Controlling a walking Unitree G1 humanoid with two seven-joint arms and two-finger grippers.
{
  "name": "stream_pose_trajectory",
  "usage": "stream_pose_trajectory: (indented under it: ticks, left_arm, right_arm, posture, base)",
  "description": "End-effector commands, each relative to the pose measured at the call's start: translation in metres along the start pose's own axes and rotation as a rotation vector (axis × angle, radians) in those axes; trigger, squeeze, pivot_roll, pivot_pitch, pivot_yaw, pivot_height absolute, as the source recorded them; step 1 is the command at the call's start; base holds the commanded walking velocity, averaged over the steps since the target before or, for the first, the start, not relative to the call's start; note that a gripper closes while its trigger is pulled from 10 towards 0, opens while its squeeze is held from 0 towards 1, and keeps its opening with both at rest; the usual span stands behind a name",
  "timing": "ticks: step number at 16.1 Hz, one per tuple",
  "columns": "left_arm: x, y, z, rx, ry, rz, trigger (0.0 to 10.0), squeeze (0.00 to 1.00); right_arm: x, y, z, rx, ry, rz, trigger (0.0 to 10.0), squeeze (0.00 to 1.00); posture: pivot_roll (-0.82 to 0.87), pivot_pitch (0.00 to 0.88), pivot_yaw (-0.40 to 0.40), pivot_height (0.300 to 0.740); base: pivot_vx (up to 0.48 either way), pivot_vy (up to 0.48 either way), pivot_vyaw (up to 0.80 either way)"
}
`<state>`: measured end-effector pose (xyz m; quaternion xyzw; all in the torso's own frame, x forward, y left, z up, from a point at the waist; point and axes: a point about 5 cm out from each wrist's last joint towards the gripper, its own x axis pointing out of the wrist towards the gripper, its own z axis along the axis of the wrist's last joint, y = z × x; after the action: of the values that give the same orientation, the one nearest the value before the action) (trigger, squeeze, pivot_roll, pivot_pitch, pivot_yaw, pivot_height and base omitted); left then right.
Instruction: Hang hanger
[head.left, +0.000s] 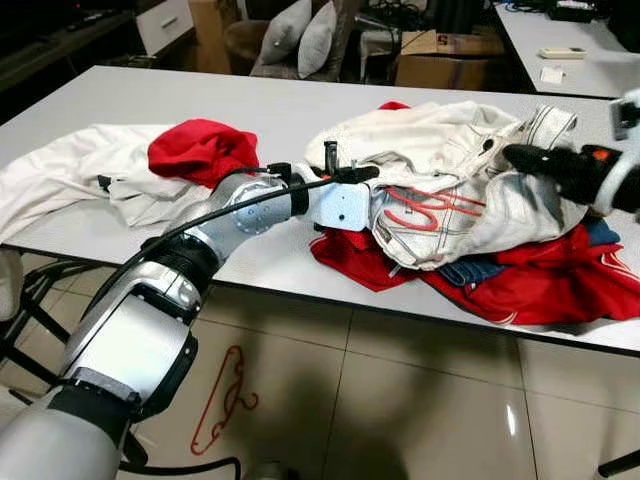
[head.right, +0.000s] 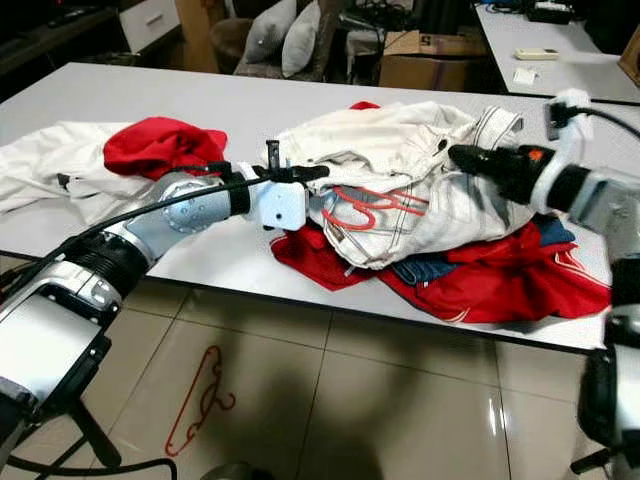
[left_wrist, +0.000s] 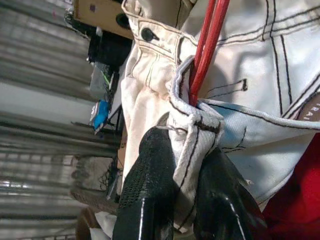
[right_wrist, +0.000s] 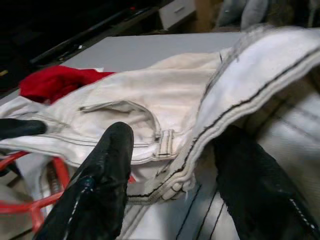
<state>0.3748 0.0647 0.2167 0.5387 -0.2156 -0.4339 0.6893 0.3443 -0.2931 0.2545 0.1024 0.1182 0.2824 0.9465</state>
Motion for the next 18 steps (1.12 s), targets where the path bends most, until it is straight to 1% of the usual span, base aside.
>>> stream_pose_trajectory:
  ticks: [1, 2, 3, 4, 5, 6, 7, 8, 10, 12, 13, 14, 15, 16, 17, 18]
  left_arm:
    - [-0.005, 0.011, -0.004, -0.017, 0.017, 0.035, 0.0, 0.0]
    - [-0.005, 0.011, -0.004, -0.017, 0.019, 0.034, 0.0, 0.0]
    - [-0.005, 0.01, -0.004, -0.02, 0.022, 0.031, 0.0, 0.0]
    - [-0.004, 0.01, -0.005, -0.025, 0.026, 0.032, 0.0, 0.0]
    - [-0.004, 0.01, -0.005, -0.028, 0.03, 0.03, 0.0, 0.0]
    - [-0.005, 0.01, -0.006, -0.034, 0.037, 0.032, 0.0, 0.0]
    - [-0.005, 0.01, -0.007, -0.036, 0.042, 0.032, 0.0, 0.0]
    - [-0.005, 0.009, -0.008, -0.04, 0.048, 0.03, 0.0, 0.0]
    - [-0.004, 0.008, -0.008, -0.041, 0.048, 0.029, 0.0, 0.0]
    - [-0.003, 0.007, -0.007, -0.044, 0.04, 0.023, 0.0, 0.0]
    - [-0.003, 0.006, -0.006, -0.045, 0.038, 0.023, 0.0, 0.0]
    - [-0.003, 0.005, -0.006, -0.048, 0.034, 0.023, 0.0, 0.0]
    - [-0.004, 0.004, -0.006, -0.053, 0.029, 0.023, 0.0, 0.0]
    - [-0.003, 0.002, -0.005, -0.059, 0.024, 0.021, 0.0, 0.0]
    - [-0.002, -0.001, -0.005, -0.07, 0.019, 0.019, 0.0, 0.0]
    - [-0.003, -0.003, -0.005, -0.078, 0.021, 0.021, 0.0, 0.0]
  right_arm:
    - [-0.01, 0.002, 0.01, -0.017, -0.042, 0.024, 10.0, 1.0]
    - [-0.012, 0.002, 0.011, -0.02, -0.047, 0.029, 10.0, 1.0]
    - [-0.023, -0.002, 0.015, -0.029, -0.067, 0.011, 10.0, 1.0]
    - [-0.031, -0.001, 0.018, -0.043, -0.087, 0.013, 10.0, 1.0]
    - [-0.036, 0.001, 0.02, -0.049, -0.1, 0.029, 10.0, 1.0]
    - [-0.044, 0.004, 0.021, -0.067, -0.112, 0.041, 10.0, 1.0]
    - [-0.048, 0.006, 0.021, -0.071, -0.119, 0.057, 10.0, 1.0]
    - [-0.05, 0.01, 0.019, -0.046, -0.146, 0.078, 10.0, 1.0]
    - [-0.045, 0.014, 0.014, -0.019, -0.152, 0.092, 10.0, 1.0]
    - [-0.019, 0.021, -0.003, 0.01, -0.113, 0.091, 10.0, 1.0]
    - [-0.007, 0.024, -0.006, 0.031, -0.117, 0.083, 10.0, 0.77]
    - [0.006, 0.025, -0.007, 0.066, -0.14, 0.066, 10.0, 0.0]
    - [0.022, 0.026, -0.006, 0.098, -0.175, 0.042, 10.0, 0.0]
    - [0.031, 0.027, -0.003, 0.069, -0.206, 0.022, 10.0, 0.0]
    - [0.041, 0.032, 0.004, 0.005, -0.272, 0.016, 10.0, 0.0]
    - [0.044, 0.042, 0.022, 0.026, -0.376, 0.082, 10.0, 0.0]
  posture:
    - [-0.08, 0.0, 0.056, 0.74]
    - [-0.08, 0.0, 0.056, 0.74]
    - [-0.08, 0.0, 0.06, 0.74]
    - [-0.08, 0.0, 0.06, 0.74]
    - [-0.08, 0.0, 0.06, 0.74]
    - [-0.08, 0.0, 0.063, 0.74]
    - [-0.08, 0.0, 0.063, 0.74]
    - [-0.09, 0.0, 0.07, 0.74]
    - [-0.09, 0.0, 0.072, 0.74]
    - [-0.09, 0.0, 0.07, 0.74]
    - [-0.09, 0.0, 0.068, 0.74]
    - [-0.09, 0.0, 0.066, 0.74]
    - [-0.09, 0.0, 0.062, 0.74]
    - [-0.09, 0.0, 0.055, 0.74]
    - [-0.07, 0.0, 0.043, 0.74]
    - [-0.07, 0.0, 0.035, 0.74]
  base:
    - [0.0, 0.0, 0.0]
    - [0.0, 0.0, 0.0]
    - [0.0, 0.0, 0.0]
    - [0.0, 0.0, 0.0]
    - [0.0, 0.0, 0.0]
    - [0.0, 0.0, 0.0]
    - [0.0, 0.0, 0.0]
    - [0.0, 0.0, 0.0]
    - [0.0, 0.0, 0.0]
    - [0.0, 0.0, 0.0]
    - [0.0, 0.0, 0.0]
    - [0.0, 0.0, 0.0]
    - [0.0, 0.0, 0.0]
    - [0.0, 0.0, 0.0]
    - [0.0, 0.0, 0.0]
    - [0.0, 0.0, 0.0]
